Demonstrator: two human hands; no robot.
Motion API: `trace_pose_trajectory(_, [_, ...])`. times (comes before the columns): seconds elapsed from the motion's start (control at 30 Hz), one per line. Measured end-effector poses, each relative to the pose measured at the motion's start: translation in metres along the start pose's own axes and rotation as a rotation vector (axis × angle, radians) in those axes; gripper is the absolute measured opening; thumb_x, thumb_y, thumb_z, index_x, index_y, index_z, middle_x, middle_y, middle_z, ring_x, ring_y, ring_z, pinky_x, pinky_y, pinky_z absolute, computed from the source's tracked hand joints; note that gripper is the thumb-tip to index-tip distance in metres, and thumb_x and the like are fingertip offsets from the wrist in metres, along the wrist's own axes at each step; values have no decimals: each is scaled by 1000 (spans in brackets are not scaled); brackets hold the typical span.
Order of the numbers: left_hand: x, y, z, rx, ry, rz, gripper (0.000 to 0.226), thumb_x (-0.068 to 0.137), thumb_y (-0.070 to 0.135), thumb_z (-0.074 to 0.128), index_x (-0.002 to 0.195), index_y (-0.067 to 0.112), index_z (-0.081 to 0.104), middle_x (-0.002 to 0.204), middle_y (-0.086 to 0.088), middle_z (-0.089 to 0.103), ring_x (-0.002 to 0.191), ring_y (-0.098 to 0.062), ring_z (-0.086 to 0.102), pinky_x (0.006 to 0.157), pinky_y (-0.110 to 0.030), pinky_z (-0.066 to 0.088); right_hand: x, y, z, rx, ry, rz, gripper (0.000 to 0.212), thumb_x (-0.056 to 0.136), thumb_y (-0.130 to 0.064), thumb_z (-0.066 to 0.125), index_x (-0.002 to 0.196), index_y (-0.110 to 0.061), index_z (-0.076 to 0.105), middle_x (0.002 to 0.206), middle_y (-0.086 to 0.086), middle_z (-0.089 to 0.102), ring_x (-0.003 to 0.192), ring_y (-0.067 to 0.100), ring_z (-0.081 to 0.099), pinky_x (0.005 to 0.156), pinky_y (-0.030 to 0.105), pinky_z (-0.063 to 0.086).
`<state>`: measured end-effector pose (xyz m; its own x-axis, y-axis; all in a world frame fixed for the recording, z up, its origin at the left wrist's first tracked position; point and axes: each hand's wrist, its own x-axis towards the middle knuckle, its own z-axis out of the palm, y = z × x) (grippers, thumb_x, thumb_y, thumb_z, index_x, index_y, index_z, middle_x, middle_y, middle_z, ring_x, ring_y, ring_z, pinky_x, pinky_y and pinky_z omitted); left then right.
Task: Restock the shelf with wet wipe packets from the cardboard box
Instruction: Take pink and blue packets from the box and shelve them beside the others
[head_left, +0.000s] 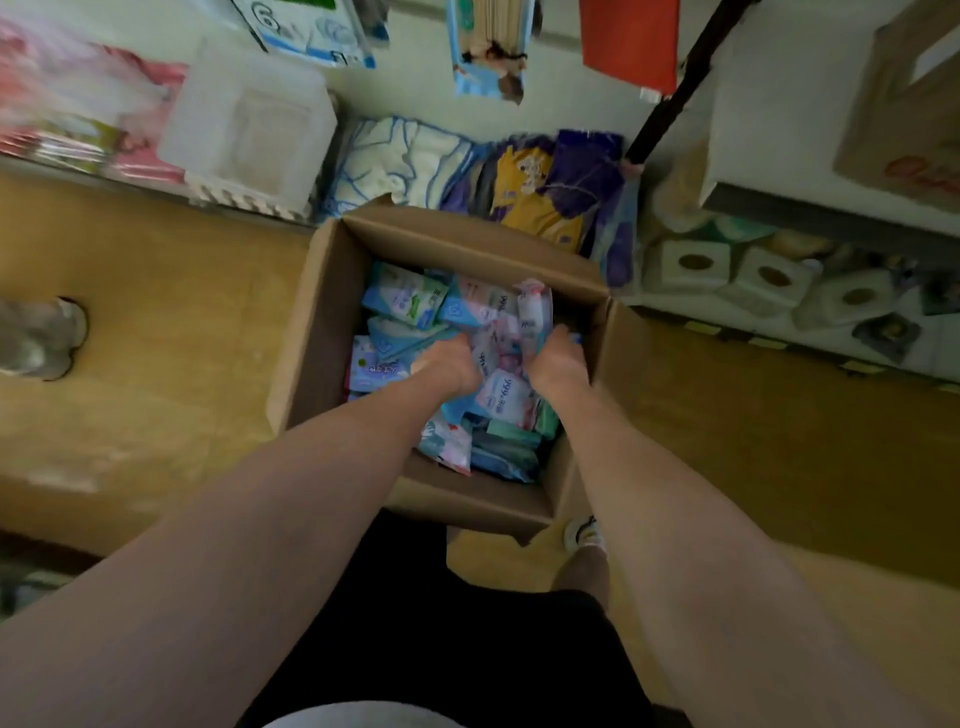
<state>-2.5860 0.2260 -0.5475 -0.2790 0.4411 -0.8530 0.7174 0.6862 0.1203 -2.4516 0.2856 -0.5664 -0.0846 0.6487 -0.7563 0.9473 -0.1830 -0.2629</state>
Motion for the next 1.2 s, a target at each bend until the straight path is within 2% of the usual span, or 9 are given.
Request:
trace_pose_trajectory(0.17, [-13, 5, -11, 20, -48, 31, 51, 88, 14, 57, 137, 16, 44, 134, -13, 53, 112, -33, 57, 87, -43, 53, -14, 5, -15, 9, 29, -16, 55, 96, -22, 64, 141, -6, 36, 124, 17, 59, 106, 35, 63, 67, 34, 47])
trace_pose_trajectory(0.33, [-45, 30, -38, 47, -36, 75, 58, 84, 7, 59, 138, 18, 41, 125, -16, 59, 84, -29, 59, 62, -32, 48, -39, 12, -63, 123, -16, -68, 47, 85, -23, 75, 122, -12, 48, 112, 9, 59, 102, 29, 62, 72, 33, 46])
trace_pose_trajectory(0.43, [-73, 57, -55, 29, -11, 74, 38, 83, 3, 59, 117, 16, 46, 111, -18, 64, 80, -30, 59, 61, -33, 45, -53, 20, -100, 200, 0, -116, 50, 79, -15, 75, 121, -15, 48, 105, 3, 57, 93, 22, 57, 74, 32, 46])
trace_pose_trajectory(0.53, [-97, 93, -64, -35, 26, 107, 60, 82, -3, 57, 139, 12, 45, 112, -22, 63, 90, -36, 63, 62, -34, 43, -62, 39, -140, 271, 61, -164, 50, 78, -10, 71, 123, -19, 50, 109, 6, 63, 100, 27, 63, 80, 36, 54])
trace_pose_trajectory(0.67, [-135, 153, -64, -119, 165, 102, 13, 81, -2, 55, 91, 3, 61, 70, -15, 56, 55, -25, 49, 53, -31, 38, -80, 79, -201, 504, 80, -172, 53, 79, 5, 68, 124, -19, 51, 117, 7, 64, 111, 28, 62, 94, 46, 54])
trace_pose_trajectory(0.73, [-149, 185, -59, -196, 221, 157, 48, 87, 1, 53, 134, 8, 53, 92, -20, 67, 64, -27, 58, 59, -34, 49, -89, 99, -229, 636, 60, -165, 49, 81, 8, 66, 115, -23, 48, 113, 6, 62, 108, 29, 62, 92, 49, 56])
trace_pose_trajectory(0.8, [-166, 219, -54, -301, 250, 220, 60, 91, 7, 56, 148, 11, 38, 121, -20, 64, 86, -32, 67, 77, -39, 58, -95, 119, -260, 731, 48, -192, 48, 82, 5, 66, 110, -27, 45, 113, 3, 63, 100, 27, 64, 90, 49, 57])
trace_pose_trajectory(1.0, [-206, 326, -52, -369, 386, 398, 25, 79, 7, 64, 103, 9, 57, 92, -8, 68, 87, -27, 69, 68, -38, 58, -123, 186, -359, 863, 109, -284, 45, 84, 0, 66, 116, -27, 50, 104, -2, 63, 93, 22, 64, 80, 37, 56])
trace_pose_trajectory(1.2, [-258, 426, -61, -425, 365, 544, 35, 79, 6, 72, 111, 12, 59, 106, -11, 69, 93, -26, 68, 83, -40, 59, -151, 246, -442, 988, 331, -340, 37, 74, 2, 65, 104, -21, 60, 104, 6, 71, 93, 27, 67, 89, 42, 57])
